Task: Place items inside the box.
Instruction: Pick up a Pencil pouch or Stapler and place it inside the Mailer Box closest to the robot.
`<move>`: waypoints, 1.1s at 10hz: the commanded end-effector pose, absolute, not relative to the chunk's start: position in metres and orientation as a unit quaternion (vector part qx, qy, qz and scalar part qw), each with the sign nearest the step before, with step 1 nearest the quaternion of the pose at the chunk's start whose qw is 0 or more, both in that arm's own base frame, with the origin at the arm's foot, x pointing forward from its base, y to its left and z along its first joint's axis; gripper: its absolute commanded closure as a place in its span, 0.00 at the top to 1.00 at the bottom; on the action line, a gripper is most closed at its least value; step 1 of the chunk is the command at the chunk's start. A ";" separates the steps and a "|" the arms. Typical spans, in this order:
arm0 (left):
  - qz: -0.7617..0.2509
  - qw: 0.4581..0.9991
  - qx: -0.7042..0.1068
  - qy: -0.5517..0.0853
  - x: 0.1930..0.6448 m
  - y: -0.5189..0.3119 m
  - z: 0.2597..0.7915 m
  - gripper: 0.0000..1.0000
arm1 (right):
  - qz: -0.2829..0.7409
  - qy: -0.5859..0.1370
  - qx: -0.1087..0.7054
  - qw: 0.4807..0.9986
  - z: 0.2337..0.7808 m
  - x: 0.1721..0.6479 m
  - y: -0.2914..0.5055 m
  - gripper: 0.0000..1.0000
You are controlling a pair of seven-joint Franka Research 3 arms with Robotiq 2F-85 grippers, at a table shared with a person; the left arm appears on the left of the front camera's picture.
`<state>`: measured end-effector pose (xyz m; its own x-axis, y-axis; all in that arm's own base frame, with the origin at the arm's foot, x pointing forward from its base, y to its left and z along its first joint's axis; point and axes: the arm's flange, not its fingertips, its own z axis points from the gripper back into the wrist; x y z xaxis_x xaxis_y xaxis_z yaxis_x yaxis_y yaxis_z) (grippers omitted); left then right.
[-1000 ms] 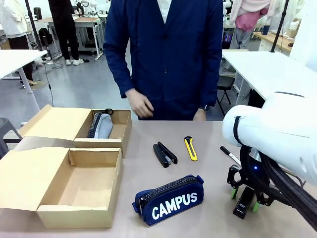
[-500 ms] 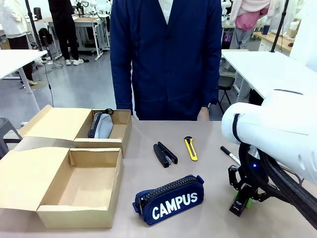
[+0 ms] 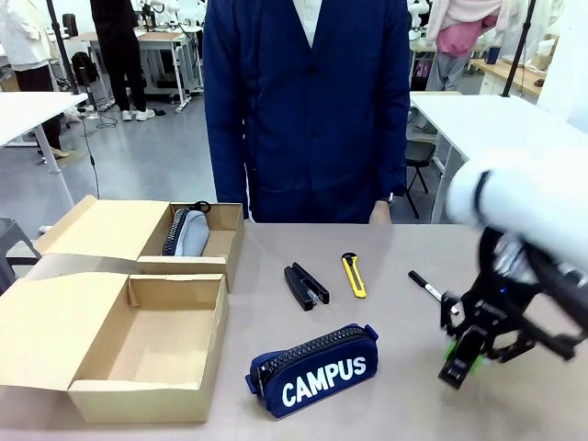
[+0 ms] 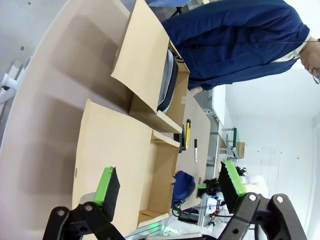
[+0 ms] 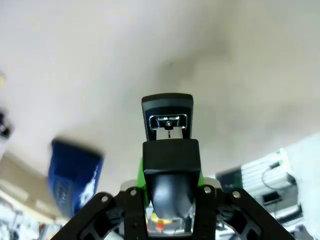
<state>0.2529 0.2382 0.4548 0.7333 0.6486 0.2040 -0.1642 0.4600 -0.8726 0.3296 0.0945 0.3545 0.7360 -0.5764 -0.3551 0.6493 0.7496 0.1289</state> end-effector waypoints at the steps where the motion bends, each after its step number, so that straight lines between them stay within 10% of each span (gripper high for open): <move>1: 0.240 0.808 -0.461 -0.277 0.254 0.239 0.454 1.00 | -0.238 0.112 0.190 0.946 0.428 0.238 0.056 0.00; 5: 0.240 0.808 -0.461 -0.277 0.254 0.239 0.454 1.00 | 0.057 0.132 0.301 0.943 0.480 0.181 0.053 0.00; 9: 0.240 0.808 -0.461 -0.277 0.254 0.239 0.454 1.00 | 0.039 0.109 0.303 0.946 0.512 0.191 0.063 0.00; 10: 0.240 0.808 -0.461 -0.277 0.254 0.239 0.454 1.00 | 0.046 0.113 0.315 0.941 0.515 0.185 0.064 0.37; 11: 0.240 0.808 -0.461 -0.277 0.254 0.239 0.454 1.00 | 0.101 0.092 0.319 0.938 0.515 0.186 0.075 0.37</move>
<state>0.2527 0.2382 0.4548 0.7331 0.6488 0.2041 -0.1642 0.4600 -0.8726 0.1857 0.0674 0.5139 0.9691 0.1801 -0.1687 -0.0437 0.7982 0.6007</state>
